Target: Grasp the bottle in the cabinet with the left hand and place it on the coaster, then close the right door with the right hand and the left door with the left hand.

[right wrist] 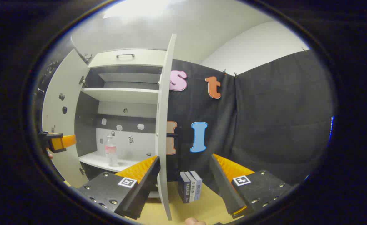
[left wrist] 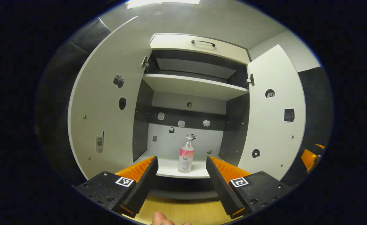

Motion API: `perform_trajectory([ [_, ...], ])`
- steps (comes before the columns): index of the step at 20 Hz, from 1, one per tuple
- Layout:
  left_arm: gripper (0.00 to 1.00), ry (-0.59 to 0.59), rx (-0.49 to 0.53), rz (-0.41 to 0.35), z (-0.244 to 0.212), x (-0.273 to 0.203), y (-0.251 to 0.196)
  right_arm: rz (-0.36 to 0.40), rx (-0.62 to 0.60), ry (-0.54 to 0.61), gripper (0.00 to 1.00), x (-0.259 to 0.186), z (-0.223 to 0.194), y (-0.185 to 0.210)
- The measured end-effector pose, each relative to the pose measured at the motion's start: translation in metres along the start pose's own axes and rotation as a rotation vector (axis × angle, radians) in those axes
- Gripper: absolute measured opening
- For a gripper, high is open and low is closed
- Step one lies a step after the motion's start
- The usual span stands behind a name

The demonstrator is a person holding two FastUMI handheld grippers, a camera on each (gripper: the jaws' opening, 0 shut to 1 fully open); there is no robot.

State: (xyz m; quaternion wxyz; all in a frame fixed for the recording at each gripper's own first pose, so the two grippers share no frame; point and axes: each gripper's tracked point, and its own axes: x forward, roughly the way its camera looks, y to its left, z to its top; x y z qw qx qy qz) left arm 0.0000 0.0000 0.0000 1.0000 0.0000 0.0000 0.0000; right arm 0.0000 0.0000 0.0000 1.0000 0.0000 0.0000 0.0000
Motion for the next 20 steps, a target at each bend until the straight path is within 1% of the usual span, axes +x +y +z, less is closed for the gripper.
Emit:
perform_trajectory([
  [1,0.96,0.000,-0.007,-0.003,0.000,-0.003,-0.002,0.010,-0.002,0.002,0.96,0.001,0.002,0.003],
  [3,0.96,0.007,-0.015,-0.010,-0.001,-0.006,-0.003,0.015,-0.012,-0.008,0.94,0.004,0.006,0.006],
  [4,0.96,0.011,-0.013,-0.006,-0.003,-0.005,0.000,0.017,-0.012,-0.010,0.96,0.004,0.006,0.008],
  [5,0.96,0.013,-0.011,-0.002,-0.003,-0.004,0.001,0.022,-0.004,-0.010,0.94,0.004,0.007,0.010],
  [6,0.96,0.013,-0.011,0.001,-0.003,-0.004,0.001,0.031,0.005,-0.008,0.96,0.003,0.007,0.011],
  [7,0.96,0.013,-0.014,0.006,-0.003,-0.002,0.002,0.037,0.007,-0.006,0.94,0.004,0.008,0.013],
  [8,0.96,0.014,-0.018,0.008,-0.003,-0.003,0.002,0.041,0.002,-0.004,0.96,0.004,0.007,0.011],
  [10,0.96,0.018,-0.022,0.013,-0.003,-0.002,0.001,0.037,-0.011,0.001,0.96,0.005,0.006,0.006],
  [13,0.96,0.032,-0.010,0.017,-0.007,-0.003,-0.001,0.045,-0.004,0.015,0.96,0.002,0.004,0.009],
  [14,0.96,0.033,-0.004,0.015,-0.007,-0.003,-0.003,0.050,-0.008,0.017,0.99,0.003,0.004,0.009],
  [15,0.93,0.034,0.003,0.012,-0.007,-0.003,-0.005,0.054,-0.014,0.017,0.96,0.004,0.004,0.011],
  [16,0.96,0.035,0.011,0.009,-0.008,-0.003,-0.007,0.058,-0.020,0.018,0.96,0.005,0.004,0.013],
  [20,0.96,0.044,0.033,0.008,-0.010,0.005,-0.011,0.080,-0.029,0.025,0.96,0.007,0.003,0.017],
])
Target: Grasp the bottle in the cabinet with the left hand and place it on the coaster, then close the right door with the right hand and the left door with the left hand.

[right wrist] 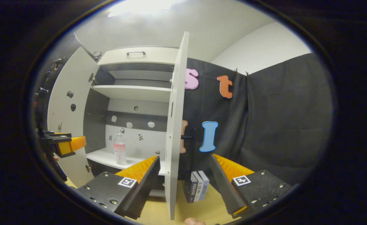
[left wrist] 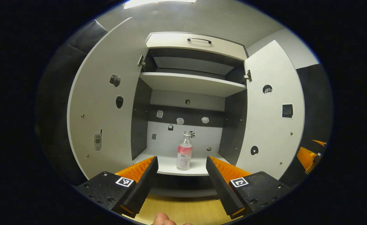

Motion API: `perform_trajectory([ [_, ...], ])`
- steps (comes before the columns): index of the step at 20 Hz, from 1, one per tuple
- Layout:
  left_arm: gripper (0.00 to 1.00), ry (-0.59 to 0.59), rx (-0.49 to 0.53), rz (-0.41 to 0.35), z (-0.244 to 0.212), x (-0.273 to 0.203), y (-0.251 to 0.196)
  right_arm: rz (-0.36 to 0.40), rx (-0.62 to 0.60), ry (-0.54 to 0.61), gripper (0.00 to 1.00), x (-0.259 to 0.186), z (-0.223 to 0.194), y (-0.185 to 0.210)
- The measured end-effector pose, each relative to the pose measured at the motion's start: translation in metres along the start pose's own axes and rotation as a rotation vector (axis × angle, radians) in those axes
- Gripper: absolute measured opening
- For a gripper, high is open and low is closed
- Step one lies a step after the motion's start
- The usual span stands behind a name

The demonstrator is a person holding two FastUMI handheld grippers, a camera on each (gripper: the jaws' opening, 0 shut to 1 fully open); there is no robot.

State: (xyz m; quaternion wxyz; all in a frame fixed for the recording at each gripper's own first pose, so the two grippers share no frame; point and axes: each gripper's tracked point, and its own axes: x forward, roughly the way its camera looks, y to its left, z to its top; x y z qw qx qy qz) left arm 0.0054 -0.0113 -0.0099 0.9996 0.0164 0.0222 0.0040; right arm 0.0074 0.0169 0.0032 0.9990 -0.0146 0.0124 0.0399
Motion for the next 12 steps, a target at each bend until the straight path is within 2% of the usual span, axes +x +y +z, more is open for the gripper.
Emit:
perform_trajectory([
  [5,0.96,0.022,0.074,0.008,0.000,0.040,0.003,-0.023,-0.002,0.012,0.94,0.004,-0.003,-0.012],
  [11,0.96,0.043,0.099,-0.004,0.001,0.103,-0.004,-0.055,0.005,0.011,0.94,0.010,-0.004,-0.027],
  [12,0.96,0.047,0.092,-0.007,0.001,0.116,-0.005,-0.051,0.006,0.009,0.96,0.009,-0.004,-0.027],
])
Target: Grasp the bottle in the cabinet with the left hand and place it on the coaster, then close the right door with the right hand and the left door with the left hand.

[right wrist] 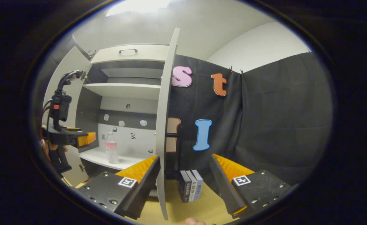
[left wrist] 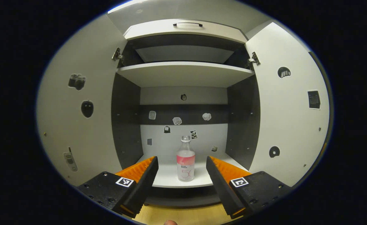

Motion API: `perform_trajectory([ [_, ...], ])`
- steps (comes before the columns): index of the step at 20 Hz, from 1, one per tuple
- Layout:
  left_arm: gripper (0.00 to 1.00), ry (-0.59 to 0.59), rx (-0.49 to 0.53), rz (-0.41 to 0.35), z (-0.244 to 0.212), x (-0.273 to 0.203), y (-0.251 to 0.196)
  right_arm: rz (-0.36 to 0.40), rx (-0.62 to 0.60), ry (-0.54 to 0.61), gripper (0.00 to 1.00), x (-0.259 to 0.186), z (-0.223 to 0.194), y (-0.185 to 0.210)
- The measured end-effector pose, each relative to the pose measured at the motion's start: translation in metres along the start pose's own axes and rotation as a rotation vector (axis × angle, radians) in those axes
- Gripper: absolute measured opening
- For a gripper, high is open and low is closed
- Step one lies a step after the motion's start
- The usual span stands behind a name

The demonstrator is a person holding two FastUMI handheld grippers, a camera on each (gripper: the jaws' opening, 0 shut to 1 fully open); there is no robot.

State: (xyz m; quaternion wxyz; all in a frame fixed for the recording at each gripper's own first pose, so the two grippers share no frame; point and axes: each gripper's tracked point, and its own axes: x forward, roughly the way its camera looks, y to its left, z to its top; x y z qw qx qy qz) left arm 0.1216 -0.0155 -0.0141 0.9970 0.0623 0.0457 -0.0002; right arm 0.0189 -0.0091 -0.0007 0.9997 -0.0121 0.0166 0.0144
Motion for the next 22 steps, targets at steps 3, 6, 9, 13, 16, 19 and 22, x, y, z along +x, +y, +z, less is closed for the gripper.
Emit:
perform_trajectory([
  [3,0.96,0.023,-0.020,-0.001,-0.002,0.036,0.000,-0.006,-0.013,-0.005,0.96,-0.001,0.001,-0.005],
  [6,0.96,0.033,-0.010,0.001,-0.005,0.069,-0.002,-0.032,-0.034,0.002,0.94,-0.004,-0.002,-0.014],
  [9,0.96,0.054,0.003,-0.001,-0.011,0.099,-0.005,-0.072,-0.034,0.009,0.94,-0.009,-0.002,-0.024],
  [13,0.96,0.108,-0.025,0.007,-0.031,0.134,-0.007,-0.118,-0.038,0.016,0.96,-0.017,-0.003,-0.036],
  [16,0.96,0.159,-0.043,0.012,-0.046,0.151,-0.006,-0.144,-0.052,0.019,0.94,-0.022,-0.003,-0.045],
  [19,0.80,0.162,-0.055,0.017,-0.048,0.157,-0.004,-0.158,-0.048,0.025,0.94,-0.026,-0.004,-0.051],
  [22,0.76,0.165,-0.082,-0.009,-0.049,0.154,-0.007,-0.161,-0.031,0.017,0.96,-0.030,-0.004,-0.053],
])
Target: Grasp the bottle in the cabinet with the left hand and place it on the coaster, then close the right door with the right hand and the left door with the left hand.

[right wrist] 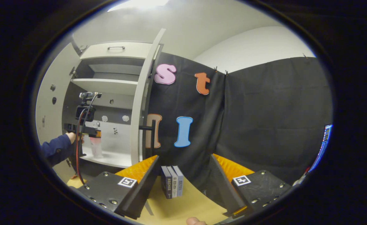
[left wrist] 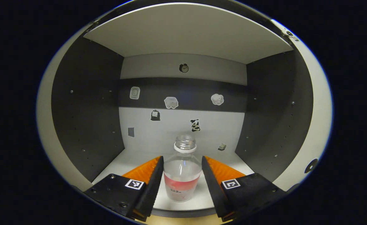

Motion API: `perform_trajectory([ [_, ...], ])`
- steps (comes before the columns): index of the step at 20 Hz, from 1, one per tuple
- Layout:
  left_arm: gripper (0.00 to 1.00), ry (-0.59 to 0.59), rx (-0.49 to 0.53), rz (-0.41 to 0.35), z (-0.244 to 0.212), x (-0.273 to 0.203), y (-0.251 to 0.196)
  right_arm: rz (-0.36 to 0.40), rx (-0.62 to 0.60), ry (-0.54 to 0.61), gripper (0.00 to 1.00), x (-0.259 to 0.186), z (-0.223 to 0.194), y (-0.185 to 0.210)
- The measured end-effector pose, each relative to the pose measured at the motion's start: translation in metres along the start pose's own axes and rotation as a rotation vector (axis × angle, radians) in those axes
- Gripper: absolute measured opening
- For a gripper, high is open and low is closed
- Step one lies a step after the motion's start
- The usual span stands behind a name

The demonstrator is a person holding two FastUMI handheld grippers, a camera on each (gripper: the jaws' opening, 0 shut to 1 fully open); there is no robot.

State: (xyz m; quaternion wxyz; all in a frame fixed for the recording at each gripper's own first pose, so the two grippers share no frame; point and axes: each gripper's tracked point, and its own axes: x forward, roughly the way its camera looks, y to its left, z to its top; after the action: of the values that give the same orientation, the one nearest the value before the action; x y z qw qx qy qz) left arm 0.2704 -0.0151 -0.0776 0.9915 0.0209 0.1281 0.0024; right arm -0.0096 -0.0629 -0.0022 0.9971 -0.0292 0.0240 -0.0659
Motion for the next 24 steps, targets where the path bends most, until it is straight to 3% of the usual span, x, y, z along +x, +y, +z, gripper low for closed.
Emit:
perform_trajectory([
  [9,0.74,-0.060,-0.048,-0.126,0.011,-0.036,-0.010,0.035,0.015,-0.003,0.96,-0.011,-0.001,-0.001],
  [14,0.73,-0.079,-0.025,-0.219,0.008,-0.095,-0.022,0.061,0.017,-0.006,0.96,-0.021,0.000,-0.002],
  [24,0.73,-0.035,-0.018,-0.438,-0.073,-0.220,-0.041,0.171,0.065,-0.015,0.95,-0.023,0.010,0.018],
])
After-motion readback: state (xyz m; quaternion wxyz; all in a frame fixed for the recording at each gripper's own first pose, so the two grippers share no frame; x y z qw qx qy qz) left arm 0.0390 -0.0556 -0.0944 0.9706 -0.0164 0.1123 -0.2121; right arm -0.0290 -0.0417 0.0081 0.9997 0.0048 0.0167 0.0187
